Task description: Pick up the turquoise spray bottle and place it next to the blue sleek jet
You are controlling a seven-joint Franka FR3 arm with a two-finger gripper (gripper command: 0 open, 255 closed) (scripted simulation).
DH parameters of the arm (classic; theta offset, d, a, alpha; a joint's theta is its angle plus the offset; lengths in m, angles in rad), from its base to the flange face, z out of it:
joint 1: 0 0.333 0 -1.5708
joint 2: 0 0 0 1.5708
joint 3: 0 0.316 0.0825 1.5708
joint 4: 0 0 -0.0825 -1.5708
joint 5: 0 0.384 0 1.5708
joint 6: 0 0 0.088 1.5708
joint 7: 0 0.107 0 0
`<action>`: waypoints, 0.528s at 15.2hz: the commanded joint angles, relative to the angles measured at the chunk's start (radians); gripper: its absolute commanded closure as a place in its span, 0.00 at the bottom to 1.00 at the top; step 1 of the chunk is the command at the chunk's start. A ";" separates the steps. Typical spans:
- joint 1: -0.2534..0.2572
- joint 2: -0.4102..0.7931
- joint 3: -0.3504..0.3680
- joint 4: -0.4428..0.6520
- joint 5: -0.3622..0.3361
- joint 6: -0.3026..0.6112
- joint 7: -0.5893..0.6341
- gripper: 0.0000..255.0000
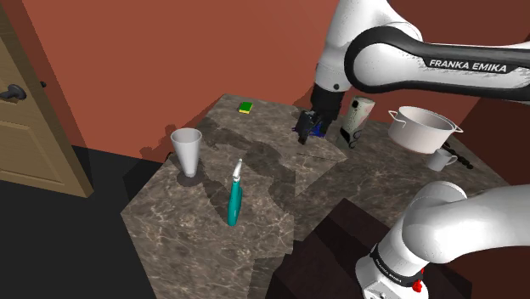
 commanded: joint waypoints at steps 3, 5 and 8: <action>-0.013 0.083 0.115 0.013 0.042 0.059 0.200 0.00; -0.023 0.136 0.172 0.035 0.055 0.085 0.298 0.00; -0.045 0.229 0.256 0.081 0.059 0.122 0.447 0.00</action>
